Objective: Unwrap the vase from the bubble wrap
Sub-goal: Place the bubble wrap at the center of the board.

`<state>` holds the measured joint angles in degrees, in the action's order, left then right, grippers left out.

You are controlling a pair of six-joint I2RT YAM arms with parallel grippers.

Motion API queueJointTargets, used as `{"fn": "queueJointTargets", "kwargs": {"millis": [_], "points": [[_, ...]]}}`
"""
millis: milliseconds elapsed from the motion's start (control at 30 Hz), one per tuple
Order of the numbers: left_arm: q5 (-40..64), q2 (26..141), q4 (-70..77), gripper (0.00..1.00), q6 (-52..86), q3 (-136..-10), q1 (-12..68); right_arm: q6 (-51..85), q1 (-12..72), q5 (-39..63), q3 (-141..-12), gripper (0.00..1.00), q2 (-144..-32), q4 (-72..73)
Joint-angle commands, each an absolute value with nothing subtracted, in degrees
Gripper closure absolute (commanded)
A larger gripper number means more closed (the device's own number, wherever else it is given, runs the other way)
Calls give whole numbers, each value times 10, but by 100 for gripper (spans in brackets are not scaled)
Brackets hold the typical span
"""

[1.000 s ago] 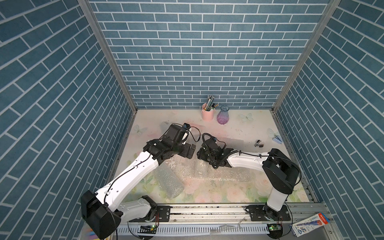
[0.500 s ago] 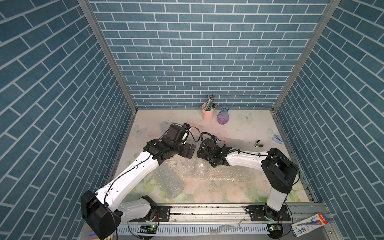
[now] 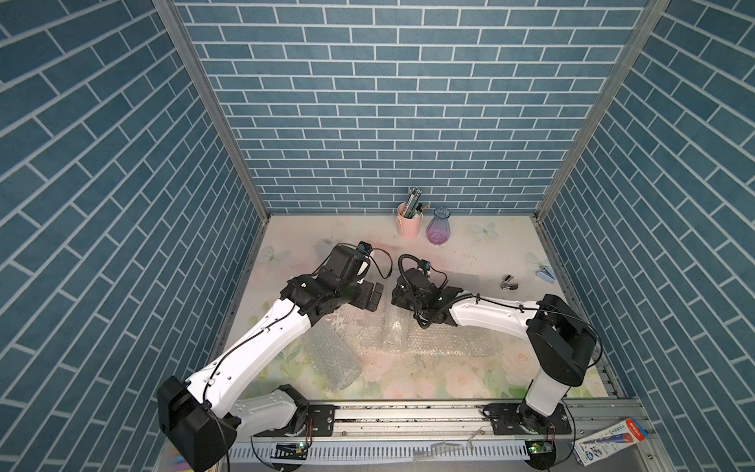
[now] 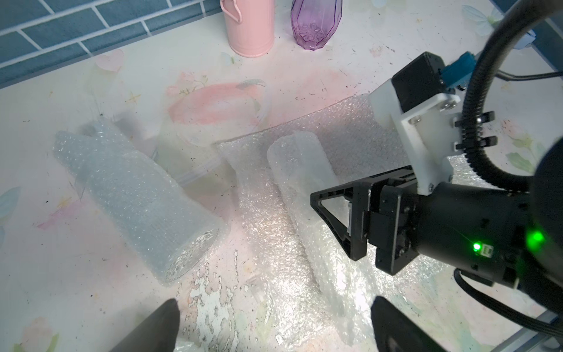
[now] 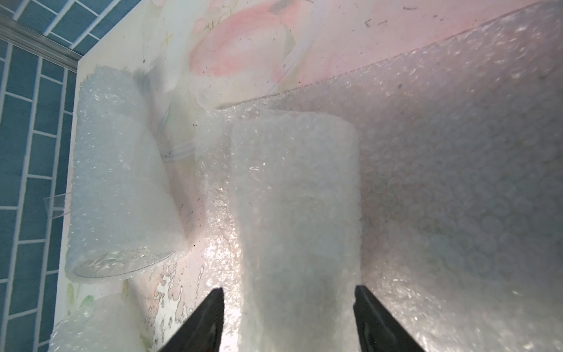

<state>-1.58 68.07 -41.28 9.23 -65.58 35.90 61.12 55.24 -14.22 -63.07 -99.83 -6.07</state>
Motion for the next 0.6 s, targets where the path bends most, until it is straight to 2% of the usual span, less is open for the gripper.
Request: {"fn": "queueJointTargets", "kwargs": {"millis": [0, 267, 467, 567], "points": [[-28, 674, -410, 1, 96, -648, 355, 591, 556, -157, -617, 36, -992, -81], [-26, 692, -410, 2, 101, -649, 355, 585, 553, -141, -589, 42, -992, -62], [-14, 714, -406, 2, 109, -648, 354, 569, 550, -144, -546, 53, -968, -31], [1, 730, -398, 2, 128, -646, 354, 551, 544, -126, -524, 54, -955, 0]]}}
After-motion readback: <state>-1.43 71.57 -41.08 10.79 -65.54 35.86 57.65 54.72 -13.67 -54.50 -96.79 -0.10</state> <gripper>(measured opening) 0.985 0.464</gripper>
